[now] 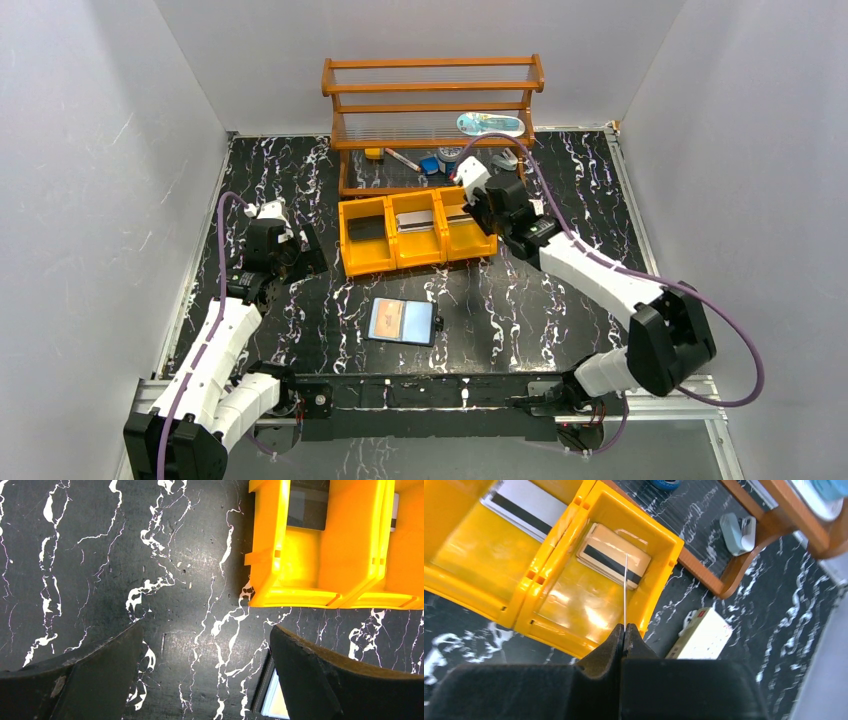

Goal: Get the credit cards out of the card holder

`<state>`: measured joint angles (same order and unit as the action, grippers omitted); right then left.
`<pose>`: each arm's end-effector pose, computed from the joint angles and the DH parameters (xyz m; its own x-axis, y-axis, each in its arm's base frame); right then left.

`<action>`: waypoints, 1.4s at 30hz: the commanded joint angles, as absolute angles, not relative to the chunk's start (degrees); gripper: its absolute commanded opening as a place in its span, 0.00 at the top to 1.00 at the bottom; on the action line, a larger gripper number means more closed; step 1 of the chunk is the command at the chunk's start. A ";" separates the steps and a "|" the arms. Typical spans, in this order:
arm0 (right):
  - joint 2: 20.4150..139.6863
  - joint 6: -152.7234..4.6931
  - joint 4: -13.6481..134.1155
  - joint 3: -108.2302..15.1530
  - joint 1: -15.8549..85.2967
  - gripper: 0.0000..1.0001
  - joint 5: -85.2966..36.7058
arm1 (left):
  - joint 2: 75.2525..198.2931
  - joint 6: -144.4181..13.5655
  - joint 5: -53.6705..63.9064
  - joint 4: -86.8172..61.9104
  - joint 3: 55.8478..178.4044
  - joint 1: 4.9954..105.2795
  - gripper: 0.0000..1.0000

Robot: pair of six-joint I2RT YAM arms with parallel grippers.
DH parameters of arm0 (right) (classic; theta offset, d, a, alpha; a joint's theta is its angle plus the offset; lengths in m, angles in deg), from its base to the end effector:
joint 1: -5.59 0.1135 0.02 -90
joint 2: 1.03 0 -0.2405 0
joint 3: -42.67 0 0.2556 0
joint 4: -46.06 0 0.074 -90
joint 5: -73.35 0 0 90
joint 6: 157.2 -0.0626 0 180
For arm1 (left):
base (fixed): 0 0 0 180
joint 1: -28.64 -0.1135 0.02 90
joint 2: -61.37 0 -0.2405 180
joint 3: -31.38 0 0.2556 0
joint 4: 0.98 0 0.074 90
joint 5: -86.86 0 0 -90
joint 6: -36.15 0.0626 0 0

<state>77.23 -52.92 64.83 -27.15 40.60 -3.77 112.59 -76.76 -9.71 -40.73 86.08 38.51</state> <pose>0.2897 0.1859 0.2497 -0.2650 -0.4792 -0.8367 -0.4770 0.8193 -0.3181 0.2321 -0.0331 0.2359 -0.5678 -0.2938 -0.7690 -0.1537 0.9556 -0.2515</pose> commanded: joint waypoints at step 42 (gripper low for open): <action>102.19 -4.63 59.95 -40.97 39.87 1.00 -10.89 | 110.68 -75.03 -9.02 -40.34 85.82 38.30 0.02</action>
<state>101.34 -7.04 62.71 -38.34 40.47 -11.42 112.15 -75.85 -9.49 -40.69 85.88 38.51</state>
